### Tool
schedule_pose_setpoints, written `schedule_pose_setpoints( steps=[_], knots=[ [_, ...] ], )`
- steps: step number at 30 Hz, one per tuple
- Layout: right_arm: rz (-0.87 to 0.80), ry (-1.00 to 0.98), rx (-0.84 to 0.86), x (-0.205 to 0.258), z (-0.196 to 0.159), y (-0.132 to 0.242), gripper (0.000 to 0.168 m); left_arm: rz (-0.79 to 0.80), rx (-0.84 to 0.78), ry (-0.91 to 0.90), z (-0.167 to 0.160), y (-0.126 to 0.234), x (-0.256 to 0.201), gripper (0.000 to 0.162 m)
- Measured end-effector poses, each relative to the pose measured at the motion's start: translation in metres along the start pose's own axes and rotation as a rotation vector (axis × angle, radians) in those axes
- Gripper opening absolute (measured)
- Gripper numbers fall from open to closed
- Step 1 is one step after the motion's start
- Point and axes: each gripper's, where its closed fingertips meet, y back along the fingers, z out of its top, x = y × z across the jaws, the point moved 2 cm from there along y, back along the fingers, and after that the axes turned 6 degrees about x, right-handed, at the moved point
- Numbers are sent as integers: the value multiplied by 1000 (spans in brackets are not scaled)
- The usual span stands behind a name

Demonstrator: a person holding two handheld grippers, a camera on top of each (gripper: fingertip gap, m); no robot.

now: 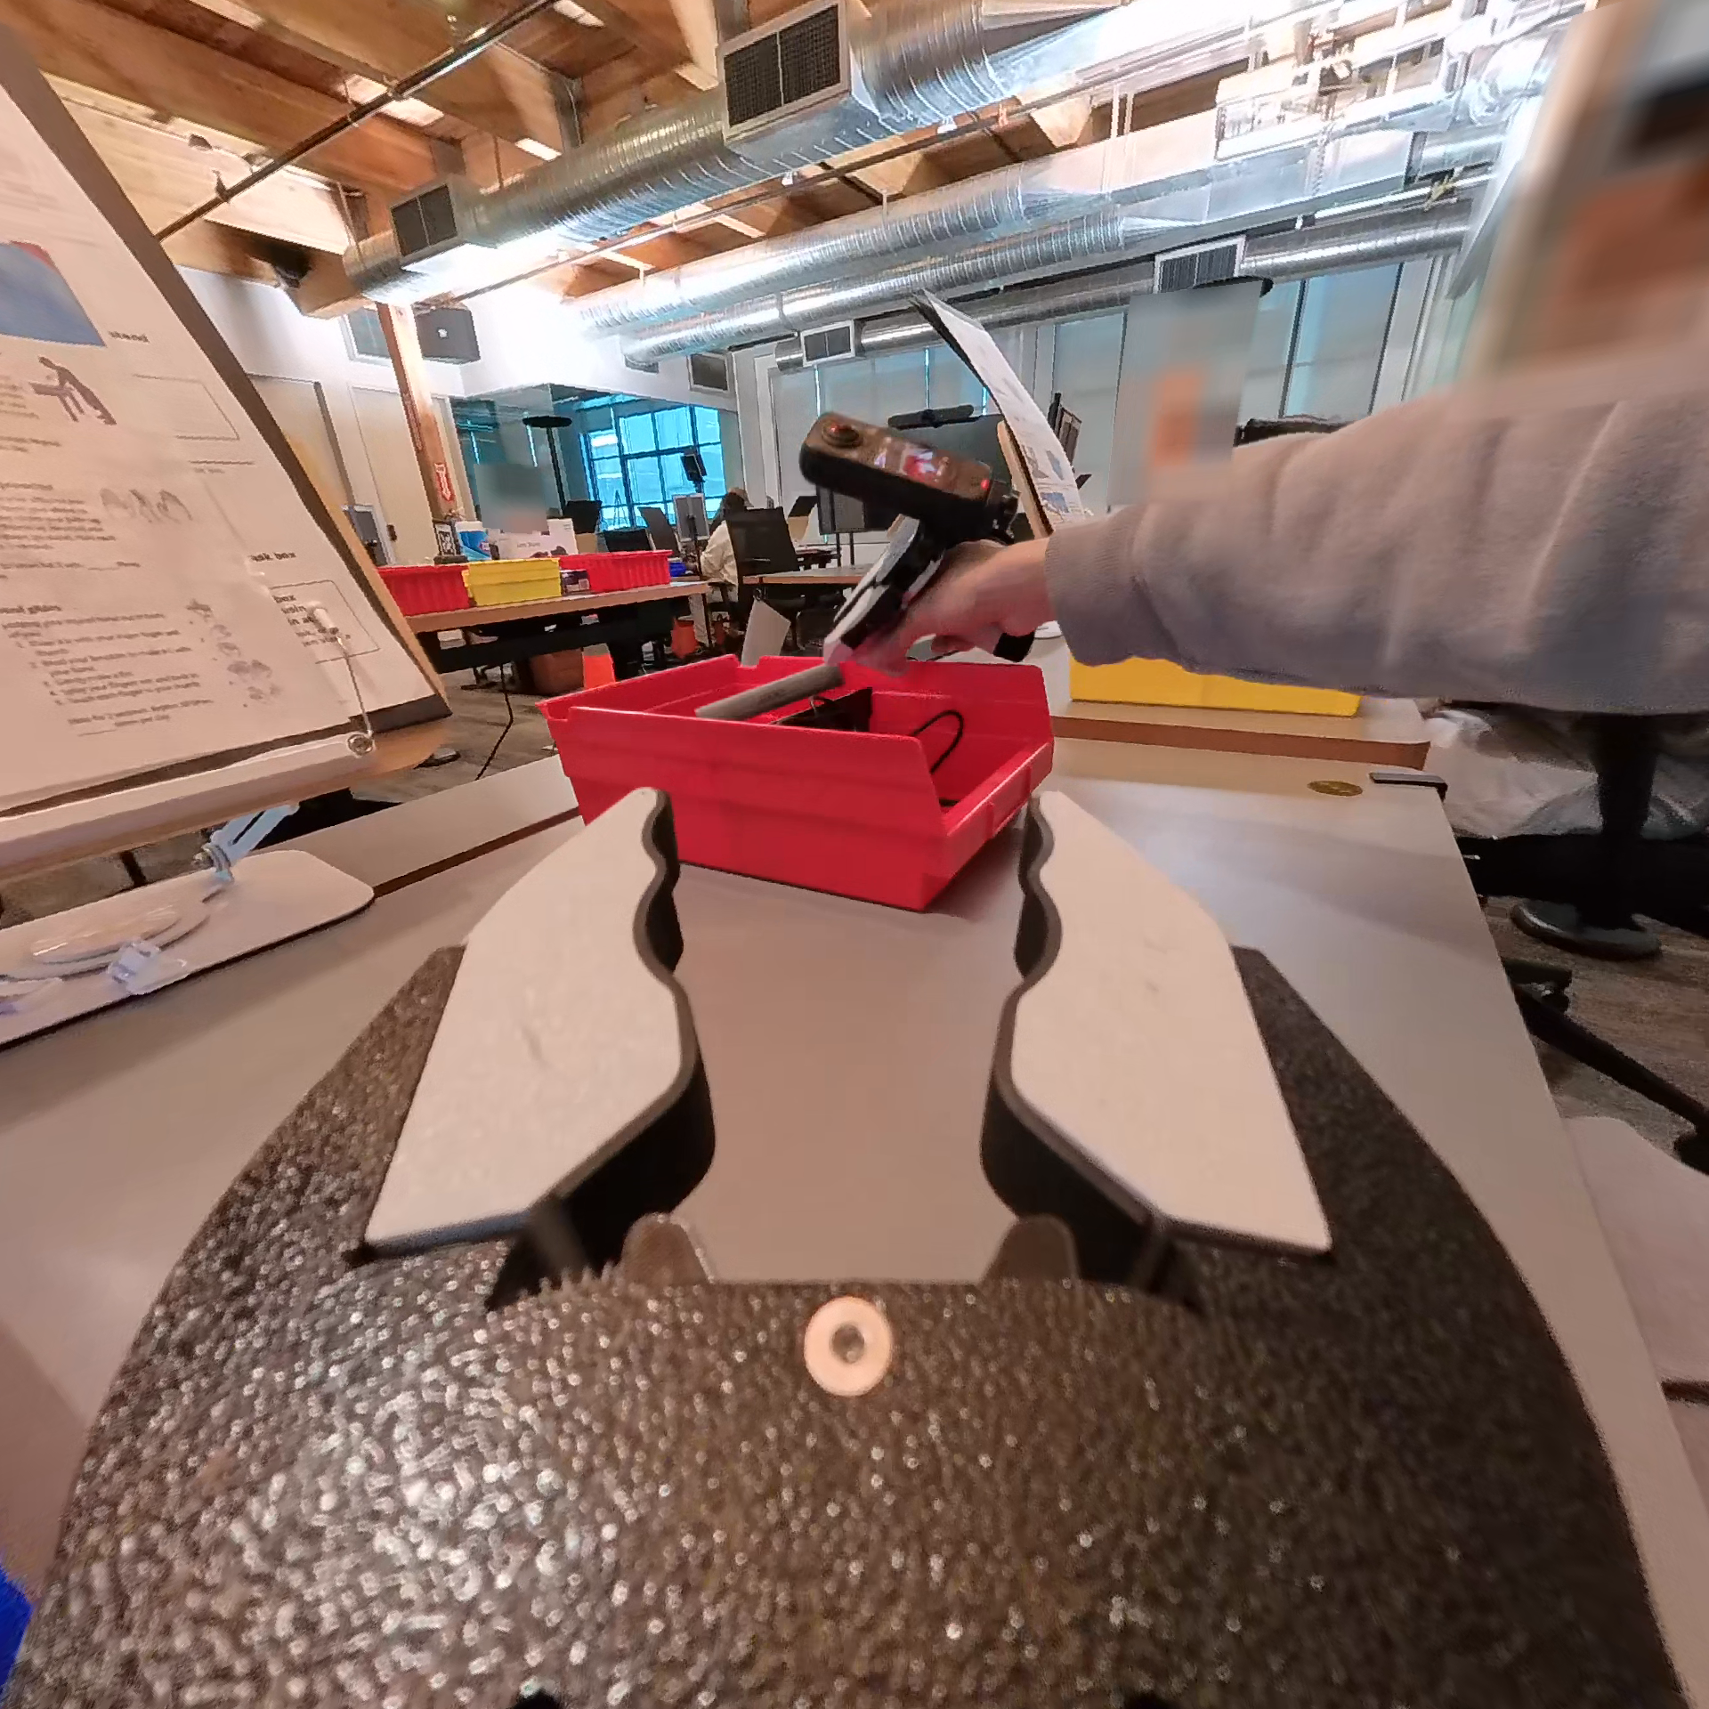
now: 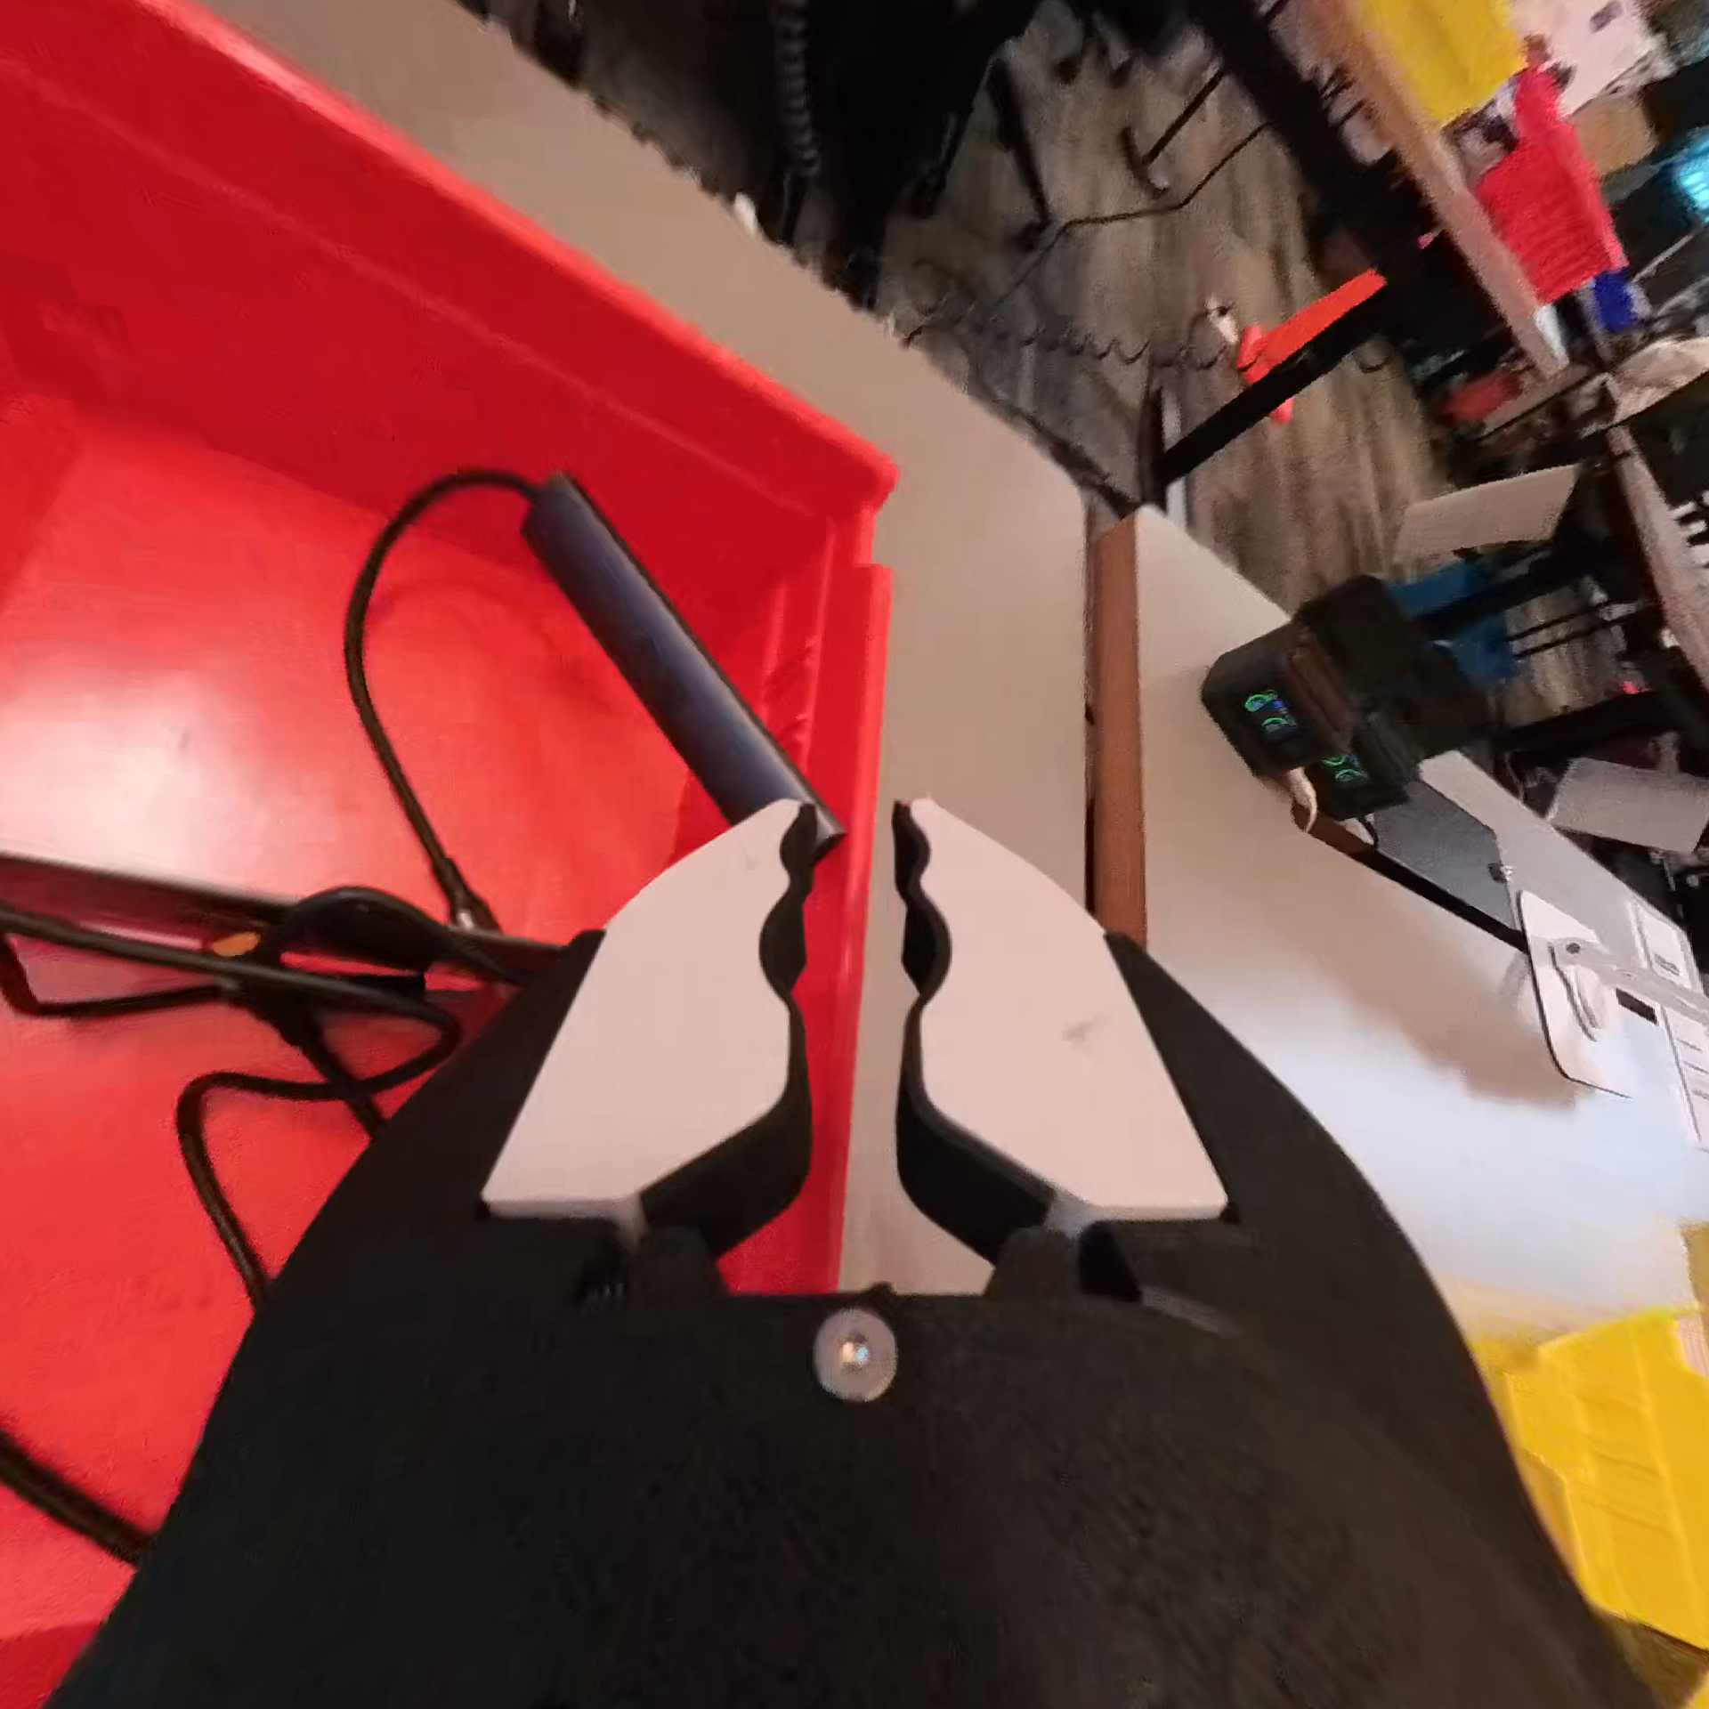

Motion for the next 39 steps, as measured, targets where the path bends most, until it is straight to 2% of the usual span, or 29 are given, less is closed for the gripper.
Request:
schedule_pose_setpoints(
  steps=[2, 4, 5, 7, 13, 16, 19, 22, 24, 28, 32, 35, 39],
  knots=[
    [37, -23, -92, 0, 9, 7, 7, -2, 0, -7, 1, 0, -1, 70],
    [61, -36, -32, -1, 2, 9, 4, -6, -3, 0, 1, 0, -1, 70],
    [49, -38, 6, -3, -4, 9, 5, -9, -3, 6, 1, 0, -1, 69],
    [39, -44, -23, -4, -5, 16, 6, -14, -1, 11, 0, -1, -2, 69],
    [145, -15, -67, 23, -15, 39, 13, -29, -5, 12, 0, -2, -6, 69],
    [224, -76, -182, 47, -9, 66, 24, -35, 2, 23, -2, -4, -6, 69],
    [349, -180, -332, 81, -5, 106, 28, -29, 22, 39, -6, -6, -5, 68],
    [515, -269, -446, 115, -9, 145, 36, -4, 61, 23, -11, -6, -3, 68],
    [558, -284, -499, 128, -14, 162, 45, 8, 92, 3, -15, -6, -2, 67],
    [598, -370, -534, 143, -31, 180, 66, 23, 140, 8, -21, -10, -1, 67],
    [597, -423, -595, 148, -50, 192, 72, 12, 168, 1, -25, -13, -6, 68],
    [574, -431, -593, 145, -61, 187, 76, 29, 205, -40, -31, -14, -6, 68],
    [598, -490, -560, 131, -65, 186, 84, 11, 208, 11, -30, -18, -7, 71]
  ],
)
